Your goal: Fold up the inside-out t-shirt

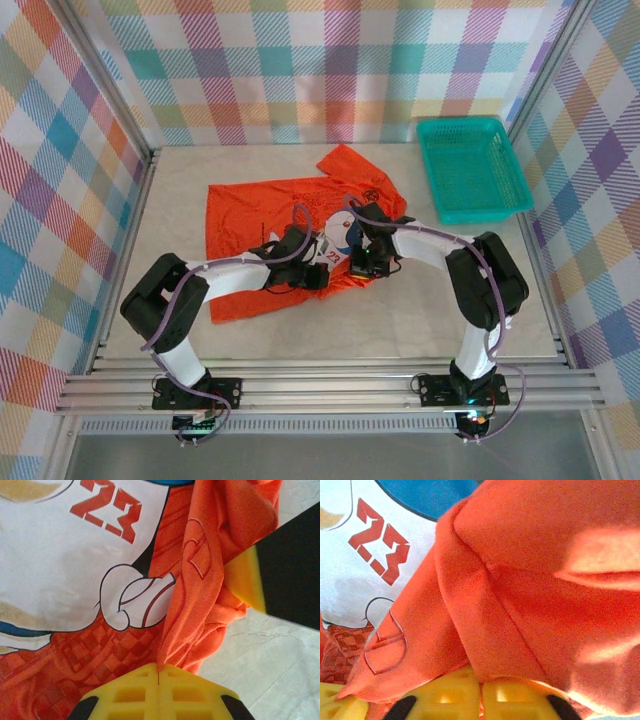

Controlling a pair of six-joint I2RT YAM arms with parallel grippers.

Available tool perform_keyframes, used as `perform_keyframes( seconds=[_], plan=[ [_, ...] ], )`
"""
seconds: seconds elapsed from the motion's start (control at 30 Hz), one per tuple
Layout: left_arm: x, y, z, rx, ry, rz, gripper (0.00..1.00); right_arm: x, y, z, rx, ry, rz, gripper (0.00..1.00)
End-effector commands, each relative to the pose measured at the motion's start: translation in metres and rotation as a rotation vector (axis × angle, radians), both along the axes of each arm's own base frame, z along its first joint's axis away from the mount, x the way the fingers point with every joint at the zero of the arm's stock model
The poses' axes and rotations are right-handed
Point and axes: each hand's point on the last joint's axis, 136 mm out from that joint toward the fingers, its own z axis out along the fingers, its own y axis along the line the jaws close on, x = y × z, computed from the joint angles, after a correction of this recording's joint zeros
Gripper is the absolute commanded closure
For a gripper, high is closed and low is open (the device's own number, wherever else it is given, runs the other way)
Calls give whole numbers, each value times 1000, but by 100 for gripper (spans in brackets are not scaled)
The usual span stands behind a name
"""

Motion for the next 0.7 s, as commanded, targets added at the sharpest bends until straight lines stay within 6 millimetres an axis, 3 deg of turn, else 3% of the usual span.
perform_keyframes(
  seconds=[0.0,0.17,0.37,0.47,0.57,0.67],
  plan=[
    [-5,-1,-4,-6,12,-13,100,4,3,9,-4,-20,12,100],
    [-5,2,-4,7,3,-8,100,-1,6,31,38,-38,23,100],
    [-3,4,-9,34,5,-9,100,-5,10,114,157,-156,52,100],
    [-1,1,-10,31,7,-14,100,-8,9,145,222,-186,55,100],
    [1,-3,-6,17,4,-14,100,-7,8,163,269,-201,52,100],
    [2,-3,-4,14,2,-14,100,1,2,166,286,-214,25,100]
  ],
)
